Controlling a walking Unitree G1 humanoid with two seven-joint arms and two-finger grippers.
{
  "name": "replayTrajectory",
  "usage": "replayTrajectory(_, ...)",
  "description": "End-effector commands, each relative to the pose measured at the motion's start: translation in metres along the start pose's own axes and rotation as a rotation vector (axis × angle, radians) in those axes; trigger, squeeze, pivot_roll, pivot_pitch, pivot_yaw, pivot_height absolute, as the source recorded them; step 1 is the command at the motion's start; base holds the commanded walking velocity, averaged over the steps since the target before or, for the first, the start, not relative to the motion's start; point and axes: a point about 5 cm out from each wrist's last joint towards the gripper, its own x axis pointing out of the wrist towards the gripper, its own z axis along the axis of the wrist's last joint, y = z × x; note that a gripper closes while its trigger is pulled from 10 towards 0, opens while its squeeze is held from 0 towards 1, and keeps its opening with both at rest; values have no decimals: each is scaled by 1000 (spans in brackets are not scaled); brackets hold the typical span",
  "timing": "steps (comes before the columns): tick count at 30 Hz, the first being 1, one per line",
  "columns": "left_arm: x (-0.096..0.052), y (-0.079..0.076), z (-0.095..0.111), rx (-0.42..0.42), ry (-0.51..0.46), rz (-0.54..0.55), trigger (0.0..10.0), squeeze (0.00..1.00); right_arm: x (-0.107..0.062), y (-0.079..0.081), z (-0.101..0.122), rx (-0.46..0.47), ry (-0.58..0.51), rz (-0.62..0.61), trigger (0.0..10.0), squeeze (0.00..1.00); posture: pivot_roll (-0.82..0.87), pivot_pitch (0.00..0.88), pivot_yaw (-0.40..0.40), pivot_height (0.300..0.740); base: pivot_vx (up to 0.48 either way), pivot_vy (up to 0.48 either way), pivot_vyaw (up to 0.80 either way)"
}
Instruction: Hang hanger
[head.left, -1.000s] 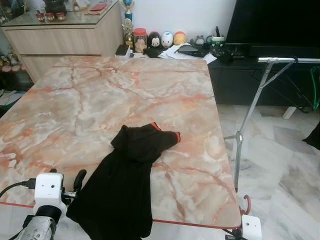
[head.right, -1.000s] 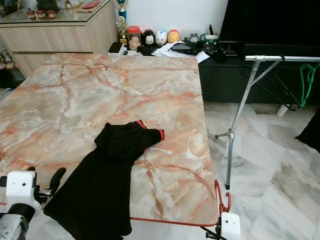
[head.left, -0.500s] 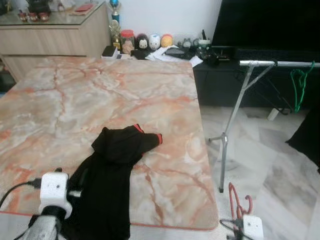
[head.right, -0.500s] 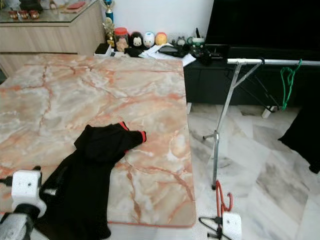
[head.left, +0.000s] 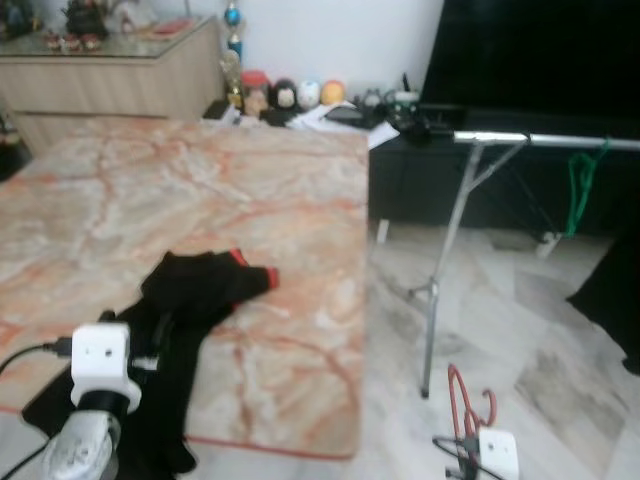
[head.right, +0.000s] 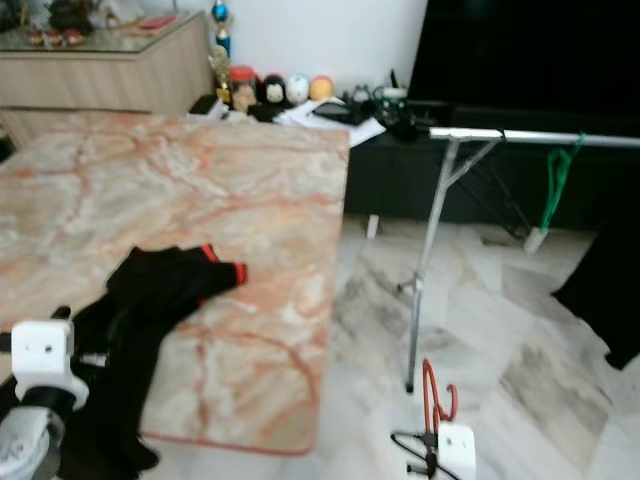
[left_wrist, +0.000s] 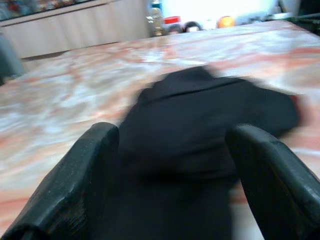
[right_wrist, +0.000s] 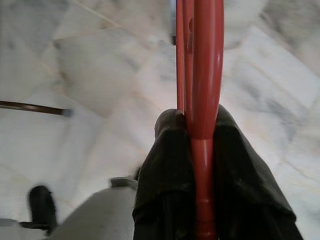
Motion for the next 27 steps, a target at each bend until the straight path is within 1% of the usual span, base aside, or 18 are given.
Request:
replayTrajectory(1, 2, -2, 8, 3, -28, -11, 10000, 0, 0, -6, 1, -2, -5, -14, 10000, 0, -40, 0, -22, 740, 0, -345, 0)
replayTrajectory(6, 3, -8, 12, 3, -44, -29, 10000, 0, 0, -6, 1, -2, -4, -15, 10000, 0, -45, 0, -23, 740, 0, -343, 0)
replayTrajectory(18, 11, -14, 18, -2, -68, -62, 10000, 0, 0, -4, 1, 8, -6, -16, 10000, 0, -49, 0, -14, 740, 0, -341, 0)
replayTrajectory(22, 12, -21, 17, -8, -65, -95, 10000, 0, 0, -3, 0, 10, -6, -16, 10000, 0, -60, 0, -7, 740, 0, -340, 0)
replayTrajectory(27, 13, -24, 14, -9, -56, -112, 10000, 0, -1, -3, -1, 7, -6, -14, 10000, 0, -68, 0, -6, 740, 0, -338, 0)
